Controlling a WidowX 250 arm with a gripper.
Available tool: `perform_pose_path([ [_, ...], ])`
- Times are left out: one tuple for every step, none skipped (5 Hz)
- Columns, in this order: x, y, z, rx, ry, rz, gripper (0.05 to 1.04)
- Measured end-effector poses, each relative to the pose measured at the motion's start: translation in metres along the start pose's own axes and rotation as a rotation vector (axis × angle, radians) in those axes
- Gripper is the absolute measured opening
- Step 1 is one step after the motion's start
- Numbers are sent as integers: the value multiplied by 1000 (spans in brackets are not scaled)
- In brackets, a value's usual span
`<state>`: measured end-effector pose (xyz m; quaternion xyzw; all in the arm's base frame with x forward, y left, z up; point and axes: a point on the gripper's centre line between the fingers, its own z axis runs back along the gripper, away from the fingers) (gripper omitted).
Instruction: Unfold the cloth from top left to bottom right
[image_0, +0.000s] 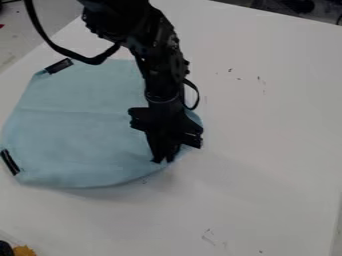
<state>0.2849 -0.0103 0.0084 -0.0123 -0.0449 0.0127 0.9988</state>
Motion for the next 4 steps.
perform_pose_path([
  [-9,-27,17,10,-3,43,568],
  [-19,-44,29,43,9,77,869],
  [-20,-59,43,77,3,100,1016],
  [-17,-57,45,115,-11,80,1010],
])
